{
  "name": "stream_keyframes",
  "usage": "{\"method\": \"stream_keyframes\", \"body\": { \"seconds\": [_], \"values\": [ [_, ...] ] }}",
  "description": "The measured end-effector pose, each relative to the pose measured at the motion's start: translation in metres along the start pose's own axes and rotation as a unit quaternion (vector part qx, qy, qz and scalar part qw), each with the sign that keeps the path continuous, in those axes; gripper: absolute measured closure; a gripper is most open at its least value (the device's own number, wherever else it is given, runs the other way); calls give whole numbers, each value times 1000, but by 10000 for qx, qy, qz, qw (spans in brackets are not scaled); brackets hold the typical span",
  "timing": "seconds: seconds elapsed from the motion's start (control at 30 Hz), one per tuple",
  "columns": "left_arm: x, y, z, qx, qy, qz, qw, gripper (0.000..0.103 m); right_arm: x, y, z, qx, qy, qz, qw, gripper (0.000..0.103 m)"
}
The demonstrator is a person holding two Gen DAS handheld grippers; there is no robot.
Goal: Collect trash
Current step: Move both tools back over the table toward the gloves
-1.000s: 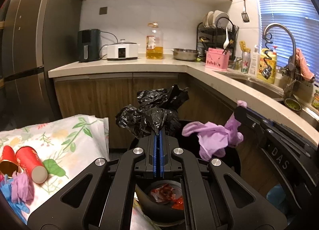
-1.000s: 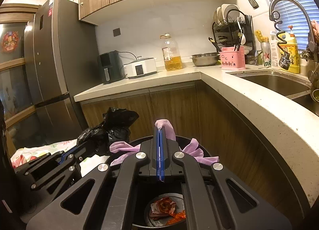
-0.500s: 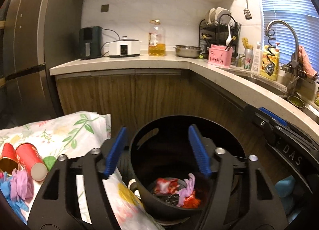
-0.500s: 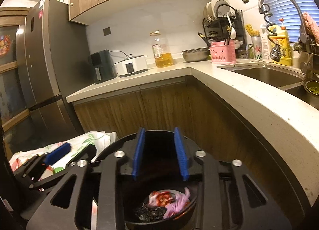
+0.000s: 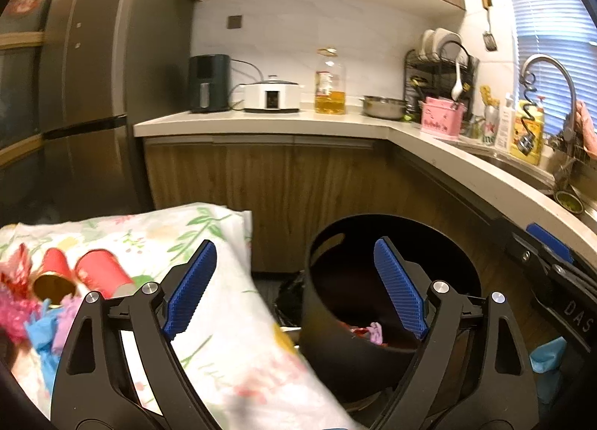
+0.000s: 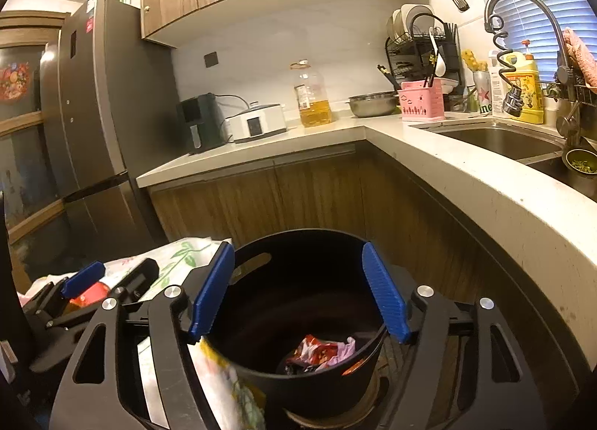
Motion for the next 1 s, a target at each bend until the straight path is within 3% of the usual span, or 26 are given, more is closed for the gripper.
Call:
{"method": "stream_keyframes", "body": {
  "seconds": [0.33, 0.57, 0.87, 1.0],
  "values": [
    [-1, 42, -43, 381, 270, 224, 9987, 15, -1, 27, -31, 261, 20, 161, 9995, 31],
    [-10, 74, -89, 890, 434, 445, 9941, 13, -9, 34, -64, 506, 95, 154, 9986, 31],
    [-29, 108, -172, 1807, 688, 673, 9788, 13, -25, 31, -116, 977, 255, 12, 9949, 31],
    [-43, 116, -207, 2023, 906, 663, 9729, 13, -34, 26, -142, 1196, 338, -89, 9922, 31]
  ]
}}
Point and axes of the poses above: each gripper's, at about its wrist camera, not at the fingertips, and y roughly against the way its jaws point, z to its right, x to its top, the point moved 7 cm from there along -y, roughly the way its jaws point, and after that the axes turned 13 degrees about y, right-handed, at the moved point
